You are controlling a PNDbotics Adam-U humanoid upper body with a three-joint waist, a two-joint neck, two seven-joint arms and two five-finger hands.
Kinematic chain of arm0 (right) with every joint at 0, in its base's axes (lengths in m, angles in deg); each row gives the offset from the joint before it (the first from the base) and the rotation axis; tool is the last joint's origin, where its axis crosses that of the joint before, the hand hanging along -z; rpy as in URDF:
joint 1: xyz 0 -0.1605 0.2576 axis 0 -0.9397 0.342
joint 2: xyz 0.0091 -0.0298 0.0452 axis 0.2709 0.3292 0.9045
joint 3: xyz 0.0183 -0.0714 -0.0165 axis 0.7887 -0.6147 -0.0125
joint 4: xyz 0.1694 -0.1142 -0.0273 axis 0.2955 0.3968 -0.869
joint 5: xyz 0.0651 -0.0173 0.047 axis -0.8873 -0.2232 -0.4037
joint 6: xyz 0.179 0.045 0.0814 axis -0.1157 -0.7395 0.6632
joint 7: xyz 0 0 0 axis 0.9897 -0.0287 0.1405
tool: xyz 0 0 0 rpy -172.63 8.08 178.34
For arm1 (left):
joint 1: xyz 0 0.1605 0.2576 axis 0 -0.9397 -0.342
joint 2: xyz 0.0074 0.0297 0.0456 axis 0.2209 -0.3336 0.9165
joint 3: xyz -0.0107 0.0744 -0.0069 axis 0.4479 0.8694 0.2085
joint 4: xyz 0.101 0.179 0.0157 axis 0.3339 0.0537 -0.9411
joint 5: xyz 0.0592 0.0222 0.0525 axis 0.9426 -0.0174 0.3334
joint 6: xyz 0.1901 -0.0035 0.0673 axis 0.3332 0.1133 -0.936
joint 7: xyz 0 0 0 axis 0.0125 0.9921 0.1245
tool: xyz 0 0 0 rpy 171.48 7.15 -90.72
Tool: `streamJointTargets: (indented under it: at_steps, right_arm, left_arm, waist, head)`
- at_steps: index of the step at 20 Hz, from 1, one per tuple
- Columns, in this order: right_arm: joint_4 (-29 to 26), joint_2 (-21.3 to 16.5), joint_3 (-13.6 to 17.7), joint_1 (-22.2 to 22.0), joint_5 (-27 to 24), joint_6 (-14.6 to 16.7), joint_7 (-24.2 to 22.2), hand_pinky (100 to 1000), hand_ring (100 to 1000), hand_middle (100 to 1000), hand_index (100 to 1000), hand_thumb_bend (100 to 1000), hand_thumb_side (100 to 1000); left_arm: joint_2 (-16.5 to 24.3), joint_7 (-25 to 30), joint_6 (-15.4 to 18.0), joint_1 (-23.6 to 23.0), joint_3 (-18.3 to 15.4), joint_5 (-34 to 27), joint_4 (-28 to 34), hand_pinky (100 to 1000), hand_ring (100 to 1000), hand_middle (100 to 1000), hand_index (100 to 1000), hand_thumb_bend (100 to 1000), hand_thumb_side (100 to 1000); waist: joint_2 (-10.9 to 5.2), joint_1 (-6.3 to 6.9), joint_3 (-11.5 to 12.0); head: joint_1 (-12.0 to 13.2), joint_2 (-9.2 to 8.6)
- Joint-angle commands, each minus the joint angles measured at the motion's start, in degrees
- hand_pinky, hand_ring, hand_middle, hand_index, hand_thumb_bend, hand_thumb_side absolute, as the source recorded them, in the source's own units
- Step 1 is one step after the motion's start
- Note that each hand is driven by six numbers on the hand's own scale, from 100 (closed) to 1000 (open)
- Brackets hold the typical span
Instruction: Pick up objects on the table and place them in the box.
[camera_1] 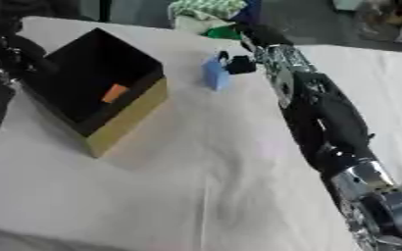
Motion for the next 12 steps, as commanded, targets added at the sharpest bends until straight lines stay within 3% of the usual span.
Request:
streamJointTargets:
  at_steps: [1, 12]
  right_arm:
    - [-0.05, -0.45, 0.13, 0.97, 1.57, -0.49, -0.47, 919, 893, 984, 999, 100, 716]
    - [0.18, 0.94, 0.01, 0.42, 4.09, -1.10, -0.86, 914, 898, 980, 996, 100, 742]
  left_arm:
    - [1.00, 0.13, 0.18, 0.66, -0.29, 0.18, 0.46, 719, 621, 635, 878, 100, 707]
    - [0.98, 1.05, 0.75, 0.68, -0.37, 0.54, 0.28, 719, 621, 637, 883, 100, 652]
  waist:
    - [-0.89, 0.47, 0.14]
    - [-0.72, 0.75, 0.48]
  head:
    - [0.00, -0.65]
    - [-0.20, -1.01]
